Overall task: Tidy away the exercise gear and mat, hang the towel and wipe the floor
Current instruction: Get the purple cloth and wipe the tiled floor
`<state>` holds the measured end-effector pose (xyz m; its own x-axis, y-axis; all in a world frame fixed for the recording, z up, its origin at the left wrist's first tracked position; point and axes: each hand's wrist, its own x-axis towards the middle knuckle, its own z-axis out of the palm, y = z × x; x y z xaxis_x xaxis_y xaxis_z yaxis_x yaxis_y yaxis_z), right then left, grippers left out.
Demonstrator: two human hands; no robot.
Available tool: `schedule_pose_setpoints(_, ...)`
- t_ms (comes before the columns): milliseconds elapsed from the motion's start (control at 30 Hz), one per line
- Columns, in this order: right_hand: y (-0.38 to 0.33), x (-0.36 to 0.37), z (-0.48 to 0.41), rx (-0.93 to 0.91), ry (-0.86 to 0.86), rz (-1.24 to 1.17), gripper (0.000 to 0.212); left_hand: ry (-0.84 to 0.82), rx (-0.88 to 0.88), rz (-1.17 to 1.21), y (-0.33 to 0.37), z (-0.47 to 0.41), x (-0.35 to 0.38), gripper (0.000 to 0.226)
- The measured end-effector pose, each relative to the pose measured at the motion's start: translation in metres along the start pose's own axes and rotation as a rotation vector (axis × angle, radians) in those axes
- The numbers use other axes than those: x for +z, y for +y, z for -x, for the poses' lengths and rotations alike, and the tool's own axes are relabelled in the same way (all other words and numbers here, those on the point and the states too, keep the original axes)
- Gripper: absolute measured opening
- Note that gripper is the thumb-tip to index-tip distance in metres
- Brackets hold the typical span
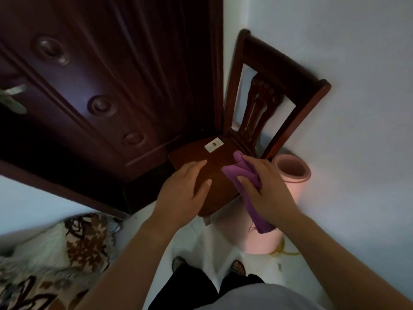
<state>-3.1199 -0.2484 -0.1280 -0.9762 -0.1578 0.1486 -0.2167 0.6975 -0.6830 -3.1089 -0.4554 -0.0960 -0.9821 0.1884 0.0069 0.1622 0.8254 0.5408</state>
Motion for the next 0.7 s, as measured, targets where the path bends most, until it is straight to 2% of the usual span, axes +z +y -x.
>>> schedule_pose_setpoints(300,0.03,0.011,-0.07,0.18,0.117,0.064,0.05,-0.121,0.121,0.064,-0.028,-0.12,0.002,0.049)
schedule_pose_setpoints(700,0.022,0.062,-0.162,0.581,0.401,0.083,0.045,-0.452,0.485,-0.002,-0.082,-0.296,-0.008,0.049)
